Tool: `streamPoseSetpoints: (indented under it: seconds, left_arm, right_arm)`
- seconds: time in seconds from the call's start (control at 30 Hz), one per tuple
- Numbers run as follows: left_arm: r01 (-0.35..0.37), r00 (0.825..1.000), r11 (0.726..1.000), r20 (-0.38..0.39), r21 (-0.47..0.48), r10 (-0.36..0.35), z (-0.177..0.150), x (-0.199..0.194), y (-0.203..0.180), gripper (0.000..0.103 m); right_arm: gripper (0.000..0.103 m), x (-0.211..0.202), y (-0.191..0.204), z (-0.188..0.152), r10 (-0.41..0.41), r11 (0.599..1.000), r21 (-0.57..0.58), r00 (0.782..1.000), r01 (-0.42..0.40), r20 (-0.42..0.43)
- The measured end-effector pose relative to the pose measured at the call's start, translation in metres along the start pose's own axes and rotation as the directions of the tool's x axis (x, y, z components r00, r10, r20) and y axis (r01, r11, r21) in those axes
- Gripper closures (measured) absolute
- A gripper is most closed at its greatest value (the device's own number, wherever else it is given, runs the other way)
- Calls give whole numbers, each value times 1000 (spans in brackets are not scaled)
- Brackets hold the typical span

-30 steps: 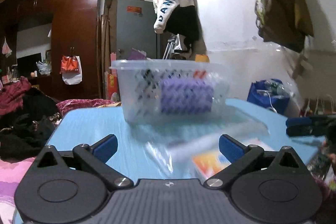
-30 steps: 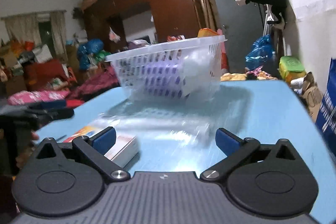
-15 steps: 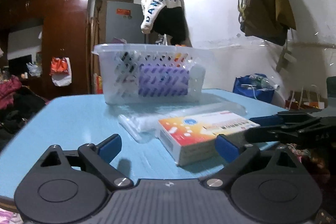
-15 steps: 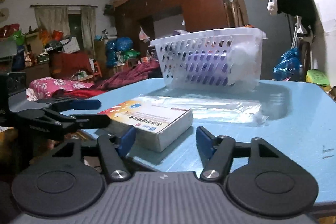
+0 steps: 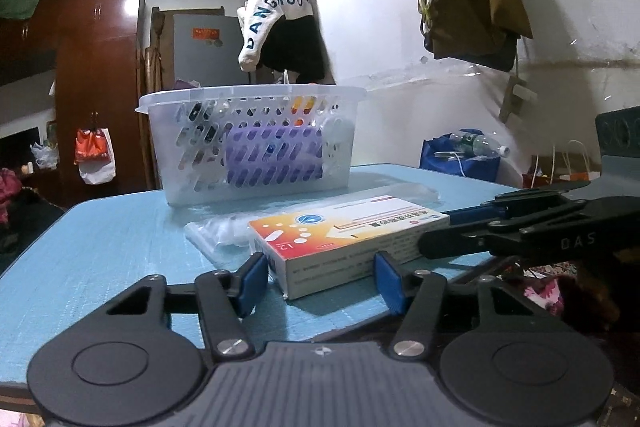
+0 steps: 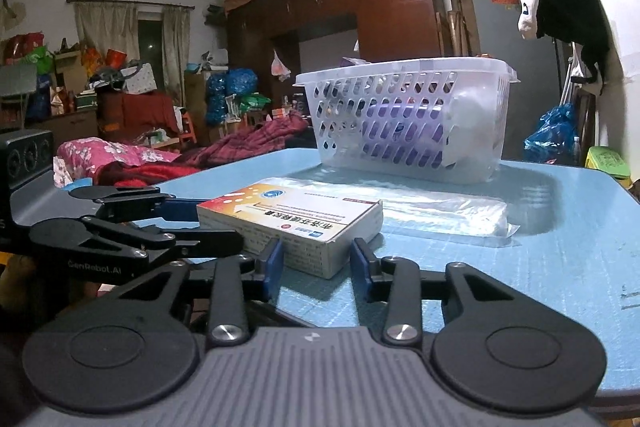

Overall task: Organize objects
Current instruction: 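Grasp the white-and-orange medicine box with the right gripper, then lift the medicine box and lower it into the basket, open right gripper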

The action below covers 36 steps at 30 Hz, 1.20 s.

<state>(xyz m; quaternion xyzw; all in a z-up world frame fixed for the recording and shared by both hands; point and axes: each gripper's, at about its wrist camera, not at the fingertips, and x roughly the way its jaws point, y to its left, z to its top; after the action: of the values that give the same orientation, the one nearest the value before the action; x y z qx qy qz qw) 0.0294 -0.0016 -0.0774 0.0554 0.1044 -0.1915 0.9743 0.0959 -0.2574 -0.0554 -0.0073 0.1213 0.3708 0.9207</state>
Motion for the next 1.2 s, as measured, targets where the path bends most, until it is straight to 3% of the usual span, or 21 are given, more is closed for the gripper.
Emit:
streamPoseSetpoints:
  seconds: [0.5,0.87,1.2]
  left_arm:
    - [-23,998,999,54,45,21,-1,-5,-7,50]
    - [-8,997,1000,83,29,6,7,-6,-5,53]
    - [-14,985,998,171,61,3,47,-13,0,55]
  right_arm:
    - [68,-5,5,-1,-33,999,-31,999,34,24]
    - [68,-8,7,8,-56,996,-66,997,59,52]
    - [69,-14,6,43,-64,992,-99,990,77,127]
